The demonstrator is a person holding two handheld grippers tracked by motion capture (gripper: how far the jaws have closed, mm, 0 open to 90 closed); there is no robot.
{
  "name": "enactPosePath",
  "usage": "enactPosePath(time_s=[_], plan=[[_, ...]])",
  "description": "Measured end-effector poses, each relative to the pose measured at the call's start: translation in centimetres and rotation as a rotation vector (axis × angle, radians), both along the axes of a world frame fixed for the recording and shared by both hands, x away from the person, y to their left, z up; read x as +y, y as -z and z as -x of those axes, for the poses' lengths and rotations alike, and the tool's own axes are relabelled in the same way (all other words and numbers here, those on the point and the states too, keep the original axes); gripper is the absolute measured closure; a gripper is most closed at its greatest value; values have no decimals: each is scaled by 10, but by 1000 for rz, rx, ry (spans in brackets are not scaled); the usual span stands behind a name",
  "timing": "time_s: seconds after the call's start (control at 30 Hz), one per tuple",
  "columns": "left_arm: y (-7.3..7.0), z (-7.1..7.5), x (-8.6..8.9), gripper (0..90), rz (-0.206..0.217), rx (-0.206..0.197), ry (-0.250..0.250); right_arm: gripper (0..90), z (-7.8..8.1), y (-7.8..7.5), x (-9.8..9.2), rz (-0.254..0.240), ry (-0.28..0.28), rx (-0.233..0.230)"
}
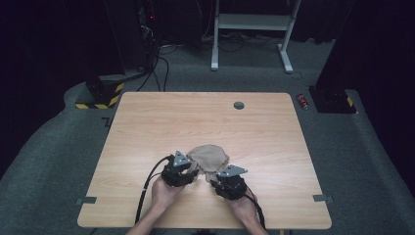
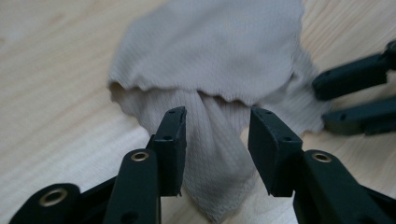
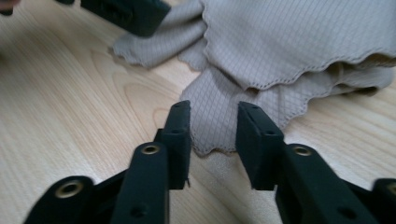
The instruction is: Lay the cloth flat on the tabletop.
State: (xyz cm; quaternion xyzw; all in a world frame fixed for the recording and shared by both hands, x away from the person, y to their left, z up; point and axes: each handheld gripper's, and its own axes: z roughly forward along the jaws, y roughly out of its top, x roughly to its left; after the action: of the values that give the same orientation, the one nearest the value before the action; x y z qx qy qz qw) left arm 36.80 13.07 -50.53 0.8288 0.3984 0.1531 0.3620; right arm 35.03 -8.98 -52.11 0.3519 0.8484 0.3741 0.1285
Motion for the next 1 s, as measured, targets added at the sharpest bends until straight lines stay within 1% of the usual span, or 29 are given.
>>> enactPosePath(time_s=[0.03,0.07,0.1,0.13,0.17,0.2,0.27,0.3,0.37,0.43,0.47,0.57,0.6,0.63,0.67,0.73,0.8,0.87,0.9,0.93,1.0], plan=[[4,-1,-1,582,-12,7,-1,704,0,0,0,5,1,-12],[8,-1,-2,597,-28,8,-1,744,0,0,0,17,2,-14],[10,-1,-2,626,-36,6,-3,786,-1,-1,0,30,1,-21],[12,-1,-1,672,-25,-7,-6,843,0,-1,0,45,1,-29],[12,-1,0,722,-24,-8,-7,880,0,-1,-1,58,-1,-37],[11,-1,1,784,-27,-10,-6,889,-1,-1,-2,61,-7,-43],[11,0,3,863,-33,-7,5,893,-2,-2,-5,63,-4,-44],[11,1,4,875,-33,-1,11,893,-1,-3,-8,60,4,-43],[10,3,8,885,-25,14,22,894,-2,-7,-16,37,19,-56],[9,5,9,887,-20,19,25,893,-2,-14,-30,6,51,-64],[7,8,11,887,-12,26,31,893,-2,-17,-38,-6,67,-68],[1,17,14,886,11,12,33,893,-4,-24,-58,-23,114,-77],[0,18,14,882,9,5,38,892,-4,-27,-66,-21,130,-81],[-1,20,13,878,18,3,40,891,-5,-27,-70,-25,140,-76],[-4,21,11,864,23,-8,47,891,-5,-28,-72,-27,141,-67],[-10,21,4,746,39,-28,71,888,-5,-26,-74,-18,130,-63],[-16,18,-5,636,48,-45,94,887,-5,-23,-70,-12,117,-58],[-20,12,-18,558,59,-37,112,886,-5,-19,-65,-4,107,-51],[-20,12,-18,535,59,-37,112,886,-5,-19,-65,-4,107,-51],[-21,5,-33,505,65,-29,127,887,-5,-16,-58,-6,94,-45],[-19,1,-46,490,45,-24,146,887,-6,-16,-56,-5,88,-45]])
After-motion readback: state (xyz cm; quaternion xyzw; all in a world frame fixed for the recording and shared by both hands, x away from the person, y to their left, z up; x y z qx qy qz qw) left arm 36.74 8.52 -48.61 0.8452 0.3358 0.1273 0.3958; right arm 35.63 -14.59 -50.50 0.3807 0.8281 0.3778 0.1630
